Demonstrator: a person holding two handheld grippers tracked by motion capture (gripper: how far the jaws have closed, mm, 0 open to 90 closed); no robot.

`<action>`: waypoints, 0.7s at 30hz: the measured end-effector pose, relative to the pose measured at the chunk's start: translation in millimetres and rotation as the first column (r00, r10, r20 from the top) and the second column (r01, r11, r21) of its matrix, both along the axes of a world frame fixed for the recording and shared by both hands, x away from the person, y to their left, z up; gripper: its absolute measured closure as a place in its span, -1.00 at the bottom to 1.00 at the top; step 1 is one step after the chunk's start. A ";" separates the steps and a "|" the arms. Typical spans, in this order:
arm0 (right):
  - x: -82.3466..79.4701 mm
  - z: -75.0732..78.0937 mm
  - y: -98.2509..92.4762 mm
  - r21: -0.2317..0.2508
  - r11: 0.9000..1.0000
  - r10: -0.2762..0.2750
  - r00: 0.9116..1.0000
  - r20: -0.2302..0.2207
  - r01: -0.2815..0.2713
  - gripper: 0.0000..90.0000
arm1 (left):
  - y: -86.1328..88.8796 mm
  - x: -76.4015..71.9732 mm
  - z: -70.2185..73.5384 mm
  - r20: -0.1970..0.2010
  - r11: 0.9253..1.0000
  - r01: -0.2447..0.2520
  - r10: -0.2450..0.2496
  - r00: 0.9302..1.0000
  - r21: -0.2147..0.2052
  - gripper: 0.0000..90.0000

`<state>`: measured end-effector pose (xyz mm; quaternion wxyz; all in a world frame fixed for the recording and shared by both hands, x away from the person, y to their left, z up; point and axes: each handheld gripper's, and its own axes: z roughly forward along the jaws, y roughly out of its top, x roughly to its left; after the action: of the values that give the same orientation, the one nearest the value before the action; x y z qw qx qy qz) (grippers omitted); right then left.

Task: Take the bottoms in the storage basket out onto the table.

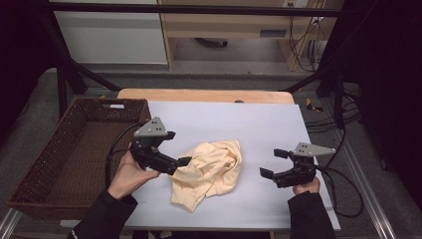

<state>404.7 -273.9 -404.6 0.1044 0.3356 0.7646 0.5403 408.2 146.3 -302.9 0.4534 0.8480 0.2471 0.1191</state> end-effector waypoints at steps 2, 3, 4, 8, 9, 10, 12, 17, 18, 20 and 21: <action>0.0 0.0 0.0 0.000 1.000 0.000 1.000 0.000 0.000 -0.92 | 2.3 -1.6 1.3 0.001 1.000 -0.005 0.005 1.000 -0.003 -0.85; 0.0 0.0 0.1 0.001 1.000 -0.001 1.000 0.000 0.001 -0.92 | 3.2 -2.6 1.8 0.005 1.000 -0.008 0.008 1.000 -0.003 -0.85; 0.1 0.0 0.0 0.000 1.000 -0.001 1.000 0.000 0.001 -0.92 | 4.6 -3.5 2.2 0.008 1.000 -0.009 0.009 1.000 -0.002 -0.85; -0.2 0.1 -0.3 0.000 1.000 -0.004 1.000 -0.001 0.004 -0.92 | 15.5 -4.7 3.0 0.008 0.999 -0.024 0.024 1.000 -0.022 -0.85; 0.0 -0.1 -0.3 -0.001 1.000 -0.003 1.000 0.000 0.003 -0.92 | 19.2 -4.7 3.0 0.006 0.999 -0.027 0.027 1.000 -0.032 -0.85; 0.0 -0.2 -0.1 0.000 1.000 -0.002 1.000 -0.002 0.002 -0.92 | 22.8 -4.6 3.0 0.006 0.999 -0.032 0.032 0.999 -0.037 -0.85; 0.0 -0.3 0.1 -0.001 1.000 -0.001 1.000 -0.003 0.001 -0.92 | 29.0 -4.6 2.8 0.011 0.998 -0.044 0.045 0.999 -0.038 -0.85; 0.0 -0.4 0.1 0.000 1.000 -0.003 1.000 -0.003 0.003 -0.92 | 42.7 -5.1 0.1 0.014 0.997 -0.063 0.064 0.998 -0.050 -0.85; 0.1 -0.3 0.1 0.001 1.000 -0.004 1.000 -0.002 0.004 -0.92 | 44.9 -5.3 -0.8 0.015 0.996 -0.067 0.068 0.998 -0.052 -0.85; -0.1 -0.2 -0.1 -0.001 1.000 -0.002 1.000 0.000 0.002 -0.92 | 49.1 -4.9 -2.9 0.013 0.996 -0.074 0.075 0.997 -0.053 -0.85; -0.1 -0.2 -0.3 0.000 1.000 -0.003 1.000 0.000 0.003 -0.92 | 51.1 -4.6 -4.2 0.012 0.995 -0.079 0.080 0.997 -0.056 -0.85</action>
<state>404.7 -274.2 -404.8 0.1053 0.3366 0.7642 0.5400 403.6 197.4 -307.1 0.4737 0.8236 0.2806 0.1362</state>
